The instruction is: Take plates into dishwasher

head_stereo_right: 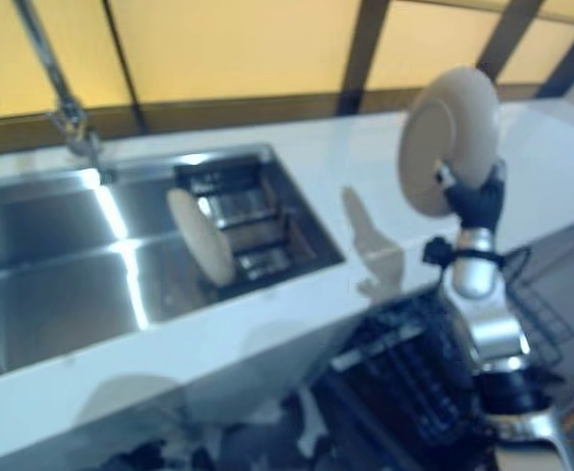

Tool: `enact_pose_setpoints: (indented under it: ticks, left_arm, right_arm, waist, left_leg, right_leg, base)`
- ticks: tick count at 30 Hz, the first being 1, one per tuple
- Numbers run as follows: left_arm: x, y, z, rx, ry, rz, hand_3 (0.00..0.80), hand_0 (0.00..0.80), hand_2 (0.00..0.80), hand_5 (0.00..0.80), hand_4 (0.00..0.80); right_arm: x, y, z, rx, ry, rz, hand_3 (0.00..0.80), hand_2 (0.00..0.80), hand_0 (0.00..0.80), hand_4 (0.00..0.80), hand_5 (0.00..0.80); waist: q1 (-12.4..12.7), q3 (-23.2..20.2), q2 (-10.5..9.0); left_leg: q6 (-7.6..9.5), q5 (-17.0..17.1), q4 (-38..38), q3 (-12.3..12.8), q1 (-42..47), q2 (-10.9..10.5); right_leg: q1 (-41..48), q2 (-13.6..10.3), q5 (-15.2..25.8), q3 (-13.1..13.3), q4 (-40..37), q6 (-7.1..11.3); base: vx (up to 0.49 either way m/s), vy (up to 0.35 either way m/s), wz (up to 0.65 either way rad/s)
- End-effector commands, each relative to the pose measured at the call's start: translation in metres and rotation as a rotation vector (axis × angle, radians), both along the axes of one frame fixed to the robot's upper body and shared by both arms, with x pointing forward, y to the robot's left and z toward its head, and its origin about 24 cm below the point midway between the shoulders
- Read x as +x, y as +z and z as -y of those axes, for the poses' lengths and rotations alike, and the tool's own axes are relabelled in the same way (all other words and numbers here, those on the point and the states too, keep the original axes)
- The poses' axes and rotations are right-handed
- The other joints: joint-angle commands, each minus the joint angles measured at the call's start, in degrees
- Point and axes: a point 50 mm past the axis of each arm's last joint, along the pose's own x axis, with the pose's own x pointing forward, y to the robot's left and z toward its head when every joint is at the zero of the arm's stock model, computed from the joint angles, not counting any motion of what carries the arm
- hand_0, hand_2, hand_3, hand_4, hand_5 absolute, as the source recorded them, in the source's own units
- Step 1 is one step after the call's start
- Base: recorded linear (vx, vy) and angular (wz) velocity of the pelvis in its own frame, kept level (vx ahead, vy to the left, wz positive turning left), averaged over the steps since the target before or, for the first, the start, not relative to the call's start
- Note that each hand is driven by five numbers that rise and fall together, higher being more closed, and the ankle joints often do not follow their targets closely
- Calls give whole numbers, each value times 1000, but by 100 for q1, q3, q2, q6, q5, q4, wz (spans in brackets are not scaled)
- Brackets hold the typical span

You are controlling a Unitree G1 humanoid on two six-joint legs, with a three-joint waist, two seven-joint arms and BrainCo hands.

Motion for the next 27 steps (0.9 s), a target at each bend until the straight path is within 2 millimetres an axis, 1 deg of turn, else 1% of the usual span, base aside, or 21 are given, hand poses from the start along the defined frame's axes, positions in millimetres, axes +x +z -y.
enact_pose_setpoints:
  ticks: [1, 2, 3, 5, 6, 10, 11, 13, 15, 17, 18, 21, 27]
  left_arm:
    - [29, 10, 0, -7, 8, 105, 0, 0, 0, 0, 0]
    - [32, 11, 1, -8, 13, 115, 0, 0, 0, 0, 0]
    - [36, 13, 1, -7, 15, 130, 0, 0, 0, 0, 0]
    - [41, 14, 3, -11, 5, 149, 0, 0, 0, 0, 0]
    - [42, 14, 5, -13, 0, 153, 0, 0, 0, 0, 0]
    - [43, 11, 20, -50, -19, 173, 0, 0, 0, 0, 0]
    - [43, 11, 22, -52, -22, 174, 0, 0, 0, 0, 0]
    - [45, 10, 29, -68, -23, 186, 0, 0, 0, 0, 0]
    - [48, 10, 33, -73, -25, 200, 0, 0, 0, 0, 0]
    - [50, 11, 33, -75, -24, 207, 0, 0, 0, 0, 0]
    - [52, 12, 32, -70, -22, 213, 0, 0, 0, 0, 0]
    - [58, 15, 30, -64, -17, 228, 0, 0, 0, 0, 0]
    - [68, 21, 28, -69, -18, 256, 0, 0, 0, 0, 0]
  right_arm:
    - [-18, 56, 12, -64, -3, 265, 800, 800, 800, 800, 800]
    - [-19, 54, 14, -64, -7, 258, 800, 800, 800, 800, 800]
    - [-20, 50, 17, -61, -10, 241, 800, 800, 800, 800, 800]
    - [-24, 44, 23, -77, -26, 216, 800, 800, 800, 800, 800]
    - [-24, 42, 24, -82, -29, 205, 800, 800, 800, 800, 800]
    - [-21, 23, 30, -121, -27, 97, 800, 800, 800, 800, 800]
    - [-20, 21, 30, -125, -25, 82, 800, 800, 800, 800, 800]
    - [-17, 12, 31, -165, -12, 17, 800, 800, 800, 800, 800]
    - [-13, 3, 33, -189, -7, -44, 800, 800, 800, 800, 800]
    - [-12, -3, 35, -203, -6, -75, 800, 800, 800, 800, 800]
    - [-11, -11, 37, -210, -1, -120, 800, 800, 800, 800, 800]
    - [-9, -22, 40, -238, 4, -180, 800, 800, 800, 800, 800]
    - [-6, -39, 49, -328, -10, -311, 800, 800, 800, 800, 800]
  waist:
    - [-35, 18, 197]
    - [-38, 18, 193]
    - [-51, 14, 178]
    - [-85, -3, 161]
    - [-96, -2, 159]
    - [-212, 25, 218]
    - [-224, 30, 226]
    - [-298, 84, 275]
    - [-338, 156, 322]
    - [-367, 202, 359]
    - [-404, 251, 400]
    - [-456, 353, 473]
    - [-523, 505, 597]
  left_leg:
    - [514, -640, 21, -10, -141, -298]
    - [482, -611, 21, 7, -144, -252]
    - [420, -561, 21, 16, -165, -167]
    - [312, -455, 21, 7, -233, -51]
    - [285, -438, 21, 0, -241, -30]
    - [98, -335, 21, -117, -238, 78]
    - [80, -323, 21, -127, -239, 91]
    - [-21, -227, 21, -159, -304, 157]
    - [-90, -147, 21, -171, -393, 214]
    - [-118, -102, 21, -180, -458, 247]
    - [-155, -50, 21, -190, -528, 288]
    - [-195, 11, 21, -216, -625, 333]
    - [-246, 59, 21, -251, -652, 357]
  right_leg:
    - [351, -539, 98, 9, 177, 515]
    - [413, -472, -20, -16, 65, 512]
    - [481, -350, -163, -24, -82, 500]
    - [501, -180, -270, 16, -271, 488]
    - [508, -141, -288, 30, -313, 475]
    - [513, 72, -336, 141, -515, 296]
    - [509, 87, -339, 151, -526, 278]
    - [498, 166, -354, 217, -605, 175]
    - [466, 209, -364, 228, -626, 116]
    - [441, 233, -377, 216, -626, 82]
    - [397, 254, -409, 193, -590, 47]
    - [284, 266, -481, 130, -468, -2]
    - [123, 190, -610, 44, -179, -59]
  base:
    - [-73, -253, -67]
    - [-58, -317, -61]
    - [-92, -401, -51]
    - [-85, -363, -20]
    - [-54, -264, -6]
    - [-48, -230, -13]
    - [-58, -188, -8]
    - [-81, -150, 1]
    - [-106, -129, 6]
    - [-103, -103, 0]
    - [-103, -91, 2]
    - [-127, -84, 9]
    - [-60, -22, 3]
